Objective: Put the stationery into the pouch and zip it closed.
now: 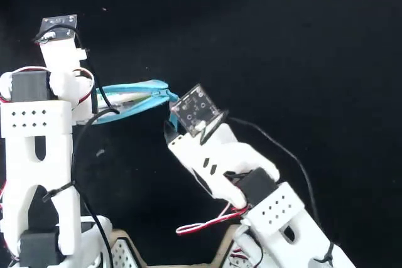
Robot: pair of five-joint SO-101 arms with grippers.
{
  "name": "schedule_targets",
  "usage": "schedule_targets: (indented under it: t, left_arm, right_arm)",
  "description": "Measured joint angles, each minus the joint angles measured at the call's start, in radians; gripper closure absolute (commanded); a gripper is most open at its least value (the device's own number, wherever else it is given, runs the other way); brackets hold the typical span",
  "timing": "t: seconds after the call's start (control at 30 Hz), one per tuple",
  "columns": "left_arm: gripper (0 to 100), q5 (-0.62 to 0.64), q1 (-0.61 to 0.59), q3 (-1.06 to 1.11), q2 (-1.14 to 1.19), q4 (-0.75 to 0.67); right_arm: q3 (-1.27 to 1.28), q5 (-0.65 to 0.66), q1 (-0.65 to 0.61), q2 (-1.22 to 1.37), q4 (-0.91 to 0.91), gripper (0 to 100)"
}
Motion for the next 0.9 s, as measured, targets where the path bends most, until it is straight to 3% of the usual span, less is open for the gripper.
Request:
schedule_targets:
  t: [0.23,0.43,0.57,0.63,0.9]
  left_arm:
    - [97,0.000,0.000,0.000,0.000,0.000]
    - [97,0.000,0.000,0.000,0.000,0.000]
    - [97,0.000,0.000,0.000,0.000,0.000]
    - [97,0.000,0.000,0.000,0.000,0.000]
    - [97,0.000,-0.002,0.000,0.000,0.000]
  right_arm:
    - [0.110,0.034,0.000,0.000,-0.245,81.9]
    - [0.126,0.034,0.000,0.000,-0.321,82.3]
    - [0.126,0.037,0.000,0.000,-0.333,93.0]
    - [0.126,0.072,0.002,0.000,-0.333,99.2]
    - [0.126,0.262,0.060,0.000,-0.338,98.4]
